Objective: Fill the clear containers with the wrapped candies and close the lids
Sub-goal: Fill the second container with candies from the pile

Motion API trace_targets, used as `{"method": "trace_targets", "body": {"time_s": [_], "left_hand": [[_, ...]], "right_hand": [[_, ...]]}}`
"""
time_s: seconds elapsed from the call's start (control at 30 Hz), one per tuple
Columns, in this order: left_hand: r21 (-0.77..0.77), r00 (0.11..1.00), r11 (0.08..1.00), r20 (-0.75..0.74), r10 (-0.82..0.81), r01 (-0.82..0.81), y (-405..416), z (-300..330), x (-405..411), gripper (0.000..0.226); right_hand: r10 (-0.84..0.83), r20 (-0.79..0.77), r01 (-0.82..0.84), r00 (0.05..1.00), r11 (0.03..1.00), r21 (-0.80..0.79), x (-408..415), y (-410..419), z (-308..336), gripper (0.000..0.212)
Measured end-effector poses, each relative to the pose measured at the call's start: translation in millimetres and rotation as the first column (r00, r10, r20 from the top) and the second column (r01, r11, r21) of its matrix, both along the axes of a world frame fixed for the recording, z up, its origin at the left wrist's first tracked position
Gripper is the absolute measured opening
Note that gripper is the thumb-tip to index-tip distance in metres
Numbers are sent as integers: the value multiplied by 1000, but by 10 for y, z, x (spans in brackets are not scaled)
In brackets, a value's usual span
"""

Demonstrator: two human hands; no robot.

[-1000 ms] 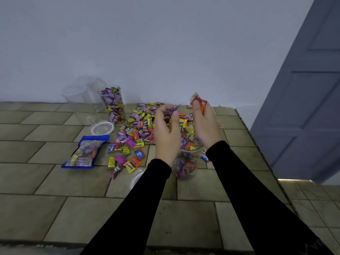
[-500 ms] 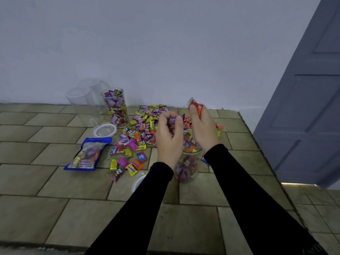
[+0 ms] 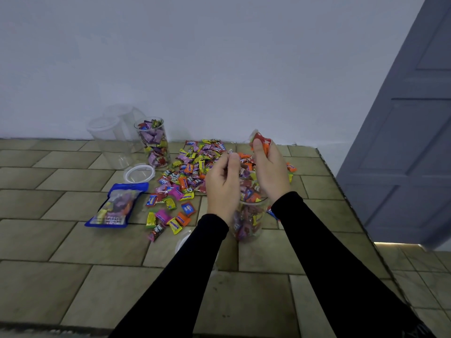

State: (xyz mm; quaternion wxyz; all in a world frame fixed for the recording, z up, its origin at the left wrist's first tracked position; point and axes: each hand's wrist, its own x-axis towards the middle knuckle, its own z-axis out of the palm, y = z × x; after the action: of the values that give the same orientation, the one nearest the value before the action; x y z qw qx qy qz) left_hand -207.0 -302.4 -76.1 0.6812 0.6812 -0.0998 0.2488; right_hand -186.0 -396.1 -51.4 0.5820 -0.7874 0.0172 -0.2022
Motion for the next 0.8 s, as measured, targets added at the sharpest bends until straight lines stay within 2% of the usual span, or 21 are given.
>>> {"method": "trace_targets", "body": {"time_s": [0.13,0.3,0.4,0.47,0.53,0.67,0.8], "left_hand": [[20,999,999,7,-34,34,31,-13,-2,37],[-86,1000,996,-10,-1,0,48,-139,-6,35],[-178,978,981,-178,-105,73,53,-301,54,49],[-304,894,940,-360,-266,157,30,-354,44,64],[-404,819,896,-440,-368,185,1,-391,21,73],[-512,812,831,-378,-445,218,-16,-424,31,85],[-516,822,836,-383,-421,188,-4,-426,78,76]], "right_hand": [[-4,12,3,1000,1000,19,-10,-3,2,29],[-5,14,5,1000,999,42,-1,1,-15,32],[1,19,-3,1000,997,77,9,1,-26,32],[20,20,-22,1000,995,94,1,5,-26,33],[40,23,-42,999,994,101,-13,3,-28,39],[109,17,-110,994,978,178,-48,11,-15,31],[170,65,-180,983,963,199,-51,27,-24,30]]}}
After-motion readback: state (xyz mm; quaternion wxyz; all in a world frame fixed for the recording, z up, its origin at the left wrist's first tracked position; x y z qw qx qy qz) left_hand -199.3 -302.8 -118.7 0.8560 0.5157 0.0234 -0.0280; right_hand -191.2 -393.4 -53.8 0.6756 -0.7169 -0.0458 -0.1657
